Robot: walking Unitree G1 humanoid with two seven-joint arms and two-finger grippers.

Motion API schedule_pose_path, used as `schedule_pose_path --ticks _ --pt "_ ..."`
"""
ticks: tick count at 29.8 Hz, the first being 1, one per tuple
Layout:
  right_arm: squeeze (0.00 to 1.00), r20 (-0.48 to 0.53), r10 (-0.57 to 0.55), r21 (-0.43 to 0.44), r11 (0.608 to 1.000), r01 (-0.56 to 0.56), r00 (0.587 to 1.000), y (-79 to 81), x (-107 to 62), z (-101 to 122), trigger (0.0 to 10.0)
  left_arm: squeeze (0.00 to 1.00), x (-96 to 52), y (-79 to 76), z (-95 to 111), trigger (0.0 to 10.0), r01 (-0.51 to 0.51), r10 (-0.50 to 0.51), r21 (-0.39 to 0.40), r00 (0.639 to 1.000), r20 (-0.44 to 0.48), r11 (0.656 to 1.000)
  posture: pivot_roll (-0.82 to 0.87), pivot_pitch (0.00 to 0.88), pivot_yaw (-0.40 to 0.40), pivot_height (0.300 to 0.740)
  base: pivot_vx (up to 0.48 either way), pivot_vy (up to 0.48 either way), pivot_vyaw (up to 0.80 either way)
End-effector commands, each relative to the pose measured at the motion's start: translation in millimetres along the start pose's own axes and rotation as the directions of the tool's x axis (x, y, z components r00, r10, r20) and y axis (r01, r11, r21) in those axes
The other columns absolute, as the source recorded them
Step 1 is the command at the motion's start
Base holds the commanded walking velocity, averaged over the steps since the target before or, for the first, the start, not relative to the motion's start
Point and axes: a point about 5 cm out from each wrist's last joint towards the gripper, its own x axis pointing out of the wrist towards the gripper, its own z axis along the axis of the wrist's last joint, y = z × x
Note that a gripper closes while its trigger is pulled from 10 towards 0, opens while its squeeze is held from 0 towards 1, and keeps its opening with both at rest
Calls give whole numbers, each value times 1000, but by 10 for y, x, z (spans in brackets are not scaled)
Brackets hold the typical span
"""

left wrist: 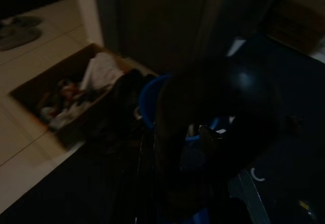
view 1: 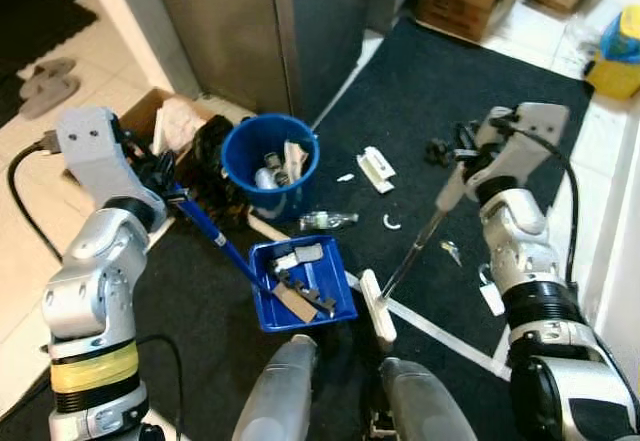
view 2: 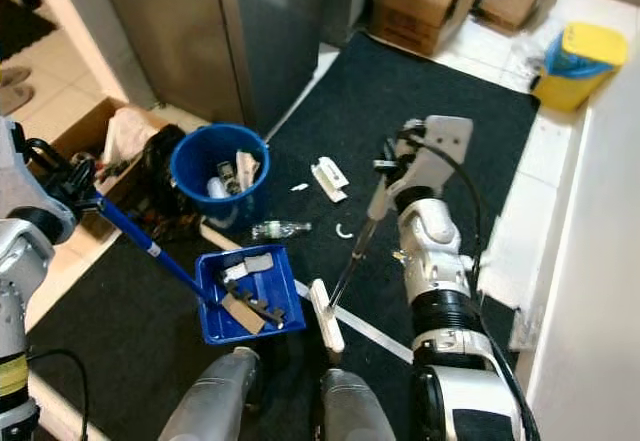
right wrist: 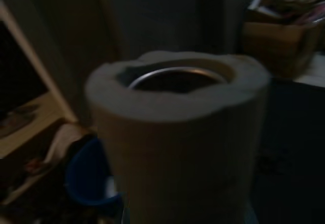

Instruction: Sweep floor

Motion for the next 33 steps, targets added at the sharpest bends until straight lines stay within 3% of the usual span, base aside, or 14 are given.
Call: schedule_pose_path --ticks 1,20,28,33 --pt "0 12 -10 11 1000 10 1000 -24 -11 14 10000 0 -11 -6 47 10000 3 -4 8 1000 25 1000 56 82 4 740 0 0 781" --pt "0 15 -22 8 1000 22 1000 -32 -10 17 10000 0 -12 -1 50 10000 -1 0 22 999 33 1000 56 84 3 740 0 0 770" --pt "0 55 -76 65 995 73 996 -52 8 71 10000 0 -6 -14 99 10000 31 -41 158 997 60 987 57 80 2 740 0 0 0" --pt "0 75 -105 73 992 99 992 -83 16 115 10000 0 -1 -13 95 10000 46 -54 157 998 46 986 57 80 2 740 0 0 0"
